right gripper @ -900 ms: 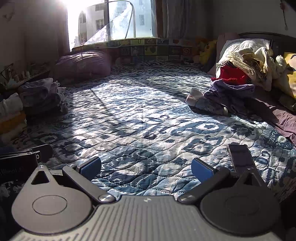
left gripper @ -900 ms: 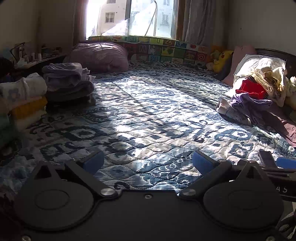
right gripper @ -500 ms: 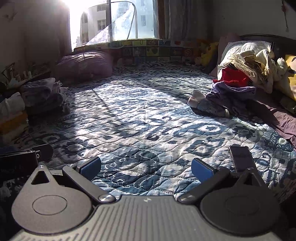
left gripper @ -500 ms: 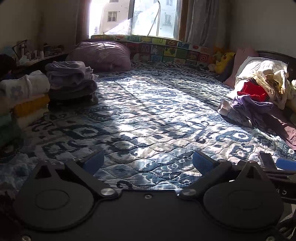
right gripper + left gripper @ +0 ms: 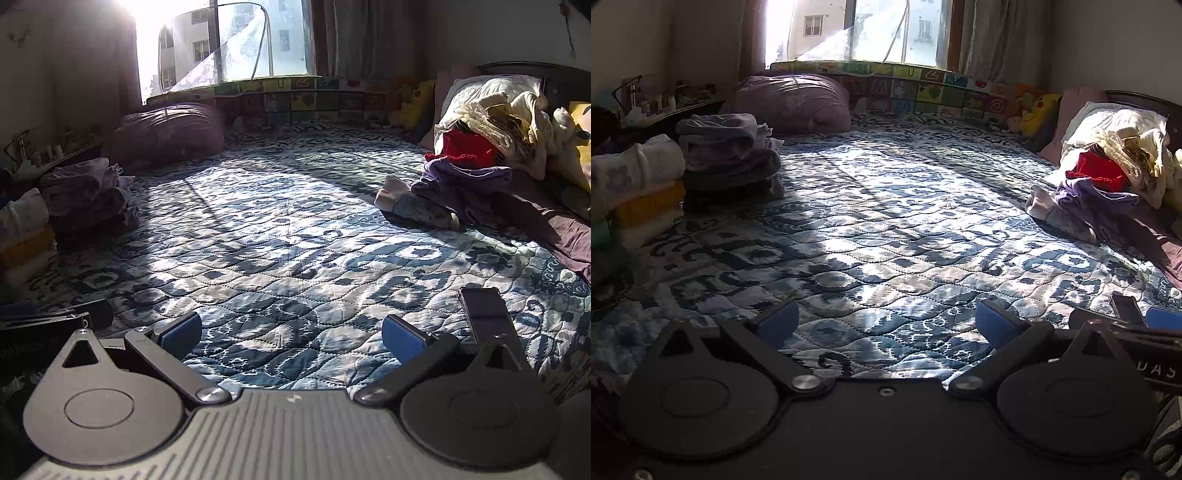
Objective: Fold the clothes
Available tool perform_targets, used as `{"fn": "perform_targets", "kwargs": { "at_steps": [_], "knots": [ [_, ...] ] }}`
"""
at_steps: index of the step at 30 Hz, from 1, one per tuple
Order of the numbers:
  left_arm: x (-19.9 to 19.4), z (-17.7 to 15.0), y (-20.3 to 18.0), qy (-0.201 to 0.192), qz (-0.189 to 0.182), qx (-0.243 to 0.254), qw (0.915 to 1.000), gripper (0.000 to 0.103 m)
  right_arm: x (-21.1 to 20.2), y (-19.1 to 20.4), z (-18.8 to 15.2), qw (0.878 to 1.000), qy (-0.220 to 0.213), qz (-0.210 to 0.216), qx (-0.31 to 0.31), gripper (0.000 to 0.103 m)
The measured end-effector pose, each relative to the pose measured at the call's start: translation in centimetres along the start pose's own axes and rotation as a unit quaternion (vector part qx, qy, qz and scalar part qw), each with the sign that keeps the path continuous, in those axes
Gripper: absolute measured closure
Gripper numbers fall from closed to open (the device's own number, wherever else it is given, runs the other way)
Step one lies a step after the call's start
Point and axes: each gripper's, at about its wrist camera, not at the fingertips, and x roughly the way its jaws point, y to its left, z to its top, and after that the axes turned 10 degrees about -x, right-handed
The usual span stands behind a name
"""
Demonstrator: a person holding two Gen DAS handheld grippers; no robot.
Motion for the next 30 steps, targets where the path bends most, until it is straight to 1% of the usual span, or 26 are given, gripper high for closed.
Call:
{"fn": "perform_targets", "kwargs": {
  "at_steps": [4,8,12,18,25,30],
  "knots": [
    [0.1,0.3,0.1,0.001,-0.003,-0.008,1.0,0.0,0.8,0.2,0.2,1.0,0.004,-0.003,-0.011,0.0],
    [0.5,0.5,-0.1,-0.002,0.006,-0.003,1.0,0.0,1.1,0.2,0.7,1.0,-0.009,-0.006,-0.021,0.0],
    [1.6,0.8,-0.3,0.004,0.018,-0.003,0.9998,0.0,1.9,-0.1,1.4,1.0,-0.019,0.008,-0.024,0.0],
    [3.5,1.4,-0.5,0.012,0.035,-0.002,0.9993,0.0,4.4,-0.3,2.4,0.999,-0.02,0.025,-0.035,0.0],
    [5.8,1.8,-1.0,0.021,0.042,0.005,0.9989,0.0,7.8,-0.6,2.8,0.999,-0.016,0.032,-0.037,0.0],
    [7.4,2.0,-1.1,0.031,0.047,-0.003,0.9984,0.0,9.4,-0.7,3.2,0.998,-0.018,0.038,-0.043,0.0]
  ]
}}
